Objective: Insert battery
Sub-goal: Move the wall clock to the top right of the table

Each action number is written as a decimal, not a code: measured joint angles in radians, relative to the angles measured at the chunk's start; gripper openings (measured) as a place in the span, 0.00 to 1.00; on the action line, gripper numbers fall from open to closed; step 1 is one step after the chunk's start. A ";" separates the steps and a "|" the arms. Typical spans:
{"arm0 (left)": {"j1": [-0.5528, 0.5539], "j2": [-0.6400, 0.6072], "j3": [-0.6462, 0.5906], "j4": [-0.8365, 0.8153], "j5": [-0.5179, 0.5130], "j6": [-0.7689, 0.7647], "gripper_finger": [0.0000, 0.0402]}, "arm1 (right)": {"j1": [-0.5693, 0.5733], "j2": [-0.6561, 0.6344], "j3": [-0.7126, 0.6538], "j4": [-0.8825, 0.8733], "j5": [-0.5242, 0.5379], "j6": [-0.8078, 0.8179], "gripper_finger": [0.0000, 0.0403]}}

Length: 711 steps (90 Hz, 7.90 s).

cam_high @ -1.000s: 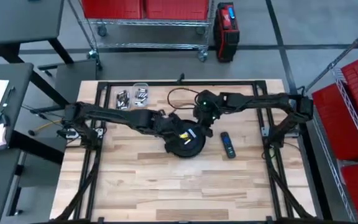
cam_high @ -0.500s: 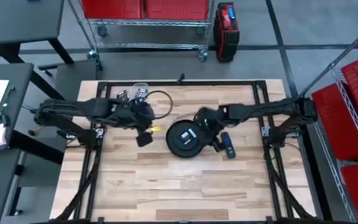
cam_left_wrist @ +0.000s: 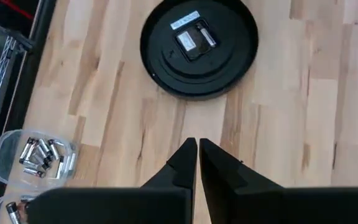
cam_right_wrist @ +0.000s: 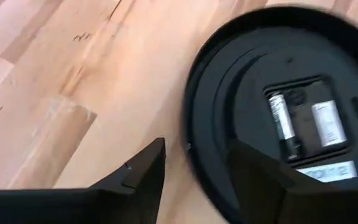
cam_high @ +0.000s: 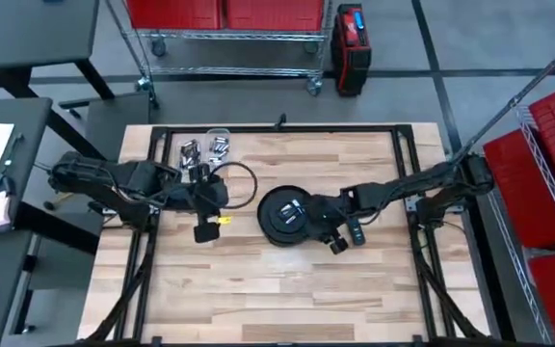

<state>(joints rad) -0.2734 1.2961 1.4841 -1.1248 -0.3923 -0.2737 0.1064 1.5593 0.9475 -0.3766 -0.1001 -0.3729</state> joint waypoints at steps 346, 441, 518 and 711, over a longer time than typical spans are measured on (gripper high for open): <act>0.219 0.152 0.002 0.221 0.299 0.102 0.51 | -0.416 0.065 0.192 0.152 -1.022 0.870 0.00; 0.227 0.369 0.001 0.491 0.097 0.210 0.60 | -0.491 0.065 0.193 0.172 -1.123 0.926 0.00; 0.230 0.375 0.001 0.504 0.209 0.361 0.45 | -0.493 0.065 0.194 0.177 -1.161 0.896 0.00; 0.617 0.867 0.010 1.395 0.545 -0.710 0.54 | -1.154 -0.165 0.194 0.171 -0.866 0.701 0.31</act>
<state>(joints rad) 0.3437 2.1632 1.4937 0.2706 0.1526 -0.9842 -1.0477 1.3941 1.1412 -0.2052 -0.9659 0.3279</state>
